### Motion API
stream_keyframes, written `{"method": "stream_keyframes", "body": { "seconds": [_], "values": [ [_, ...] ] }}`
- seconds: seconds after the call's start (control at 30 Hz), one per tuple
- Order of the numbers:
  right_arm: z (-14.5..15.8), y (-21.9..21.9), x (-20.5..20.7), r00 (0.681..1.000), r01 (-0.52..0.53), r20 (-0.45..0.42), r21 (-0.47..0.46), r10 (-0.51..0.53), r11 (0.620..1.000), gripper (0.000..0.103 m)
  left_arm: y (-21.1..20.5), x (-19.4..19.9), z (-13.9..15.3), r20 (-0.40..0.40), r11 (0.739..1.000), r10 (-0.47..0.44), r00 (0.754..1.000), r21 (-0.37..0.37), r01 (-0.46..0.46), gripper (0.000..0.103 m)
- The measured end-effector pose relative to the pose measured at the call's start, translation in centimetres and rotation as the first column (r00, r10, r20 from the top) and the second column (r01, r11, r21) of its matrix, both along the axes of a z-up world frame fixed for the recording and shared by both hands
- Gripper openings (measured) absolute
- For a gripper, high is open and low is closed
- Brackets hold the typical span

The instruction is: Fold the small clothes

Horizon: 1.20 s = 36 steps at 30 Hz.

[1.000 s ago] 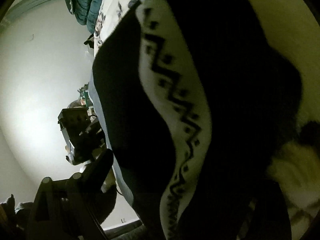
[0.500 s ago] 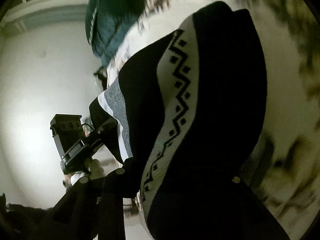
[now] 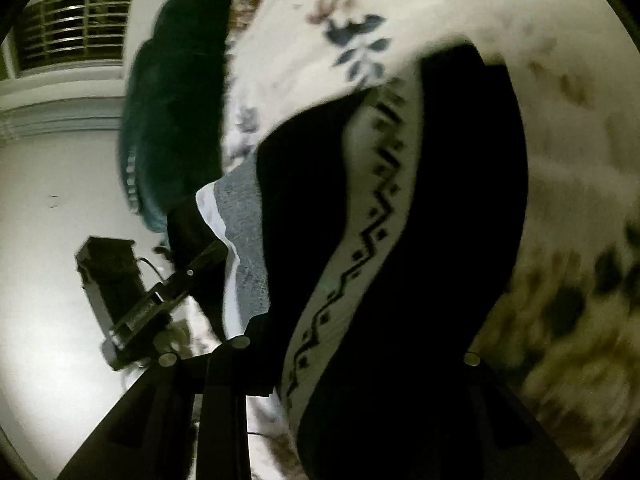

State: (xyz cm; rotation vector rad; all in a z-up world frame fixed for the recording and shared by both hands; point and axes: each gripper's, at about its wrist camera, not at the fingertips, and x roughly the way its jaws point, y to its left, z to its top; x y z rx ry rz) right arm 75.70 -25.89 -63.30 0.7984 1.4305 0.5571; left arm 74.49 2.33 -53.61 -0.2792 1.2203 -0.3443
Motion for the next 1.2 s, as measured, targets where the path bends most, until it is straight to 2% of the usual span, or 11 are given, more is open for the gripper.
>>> {"method": "stream_keyframes", "body": {
  "seconds": [0.07,0.1,0.13,0.17,0.23,0.27,0.33,0.4,0.5,0.77,1.2],
  "values": [
    [0.0,1.0,0.2,1.000,-0.018,-0.011,-0.055,0.017,0.998,0.043,-0.2,-0.5,0.2,0.015,0.999,0.011,1.000,0.037,-0.011,0.042],
    [0.3,1.0,0.2,1.000,-0.030,0.000,-0.117,0.030,0.993,0.048,-0.3,-0.9,0.6,0.030,0.998,0.015,0.999,0.053,-0.017,0.043],
    [1.3,1.6,-0.1,0.998,-0.049,0.023,-0.222,0.056,0.974,0.059,-0.4,-1.3,0.9,0.048,0.996,0.021,0.999,0.083,-0.025,0.050],
    [2.0,2.4,-0.5,0.996,-0.061,0.040,-0.339,0.080,0.939,0.075,-0.5,-1.7,1.3,0.069,0.991,0.031,0.997,0.130,-0.040,0.057],
    [3.6,2.3,-0.9,0.993,-0.044,0.076,-0.503,0.094,0.863,0.090,-0.7,-2.9,2.6,0.122,0.974,0.051,0.991,0.214,-0.077,0.067],
    [4.6,2.8,-1.8,0.991,-0.021,0.092,-0.612,0.097,0.791,0.095,-0.9,-3.7,3.3,0.141,0.964,0.060,0.988,0.249,-0.094,0.081],
    [5.7,3.6,-2.9,0.989,0.022,0.117,-0.705,0.085,0.709,0.103,-1.3,-4.8,4.4,0.153,0.947,0.083,0.985,0.296,-0.126,0.094],
    [6.8,2.7,-5.1,0.983,0.076,0.163,-0.770,0.080,0.633,0.103,-1.6,-6.4,5.8,0.178,0.938,0.101,0.979,0.311,-0.153,0.096],
    [9.5,3.3,-7.8,0.976,0.138,0.209,-0.812,0.062,0.567,0.103,-2.4,-8.6,8.1,0.223,0.924,0.114,0.968,0.335,-0.186,0.100],
    [21.1,0.9,-16.3,0.941,0.270,0.335,-0.825,0.045,0.496,0.103,-3.9,-14.9,15.5,0.260,0.915,0.141,0.955,0.334,-0.226,0.101],
    [40.8,0.0,-31.8,0.887,0.376,0.459,-0.781,0.050,0.499,0.103,-5.9,-29.3,31.0,0.355,0.908,0.138,0.925,0.328,-0.262,0.101]
  ]
}}
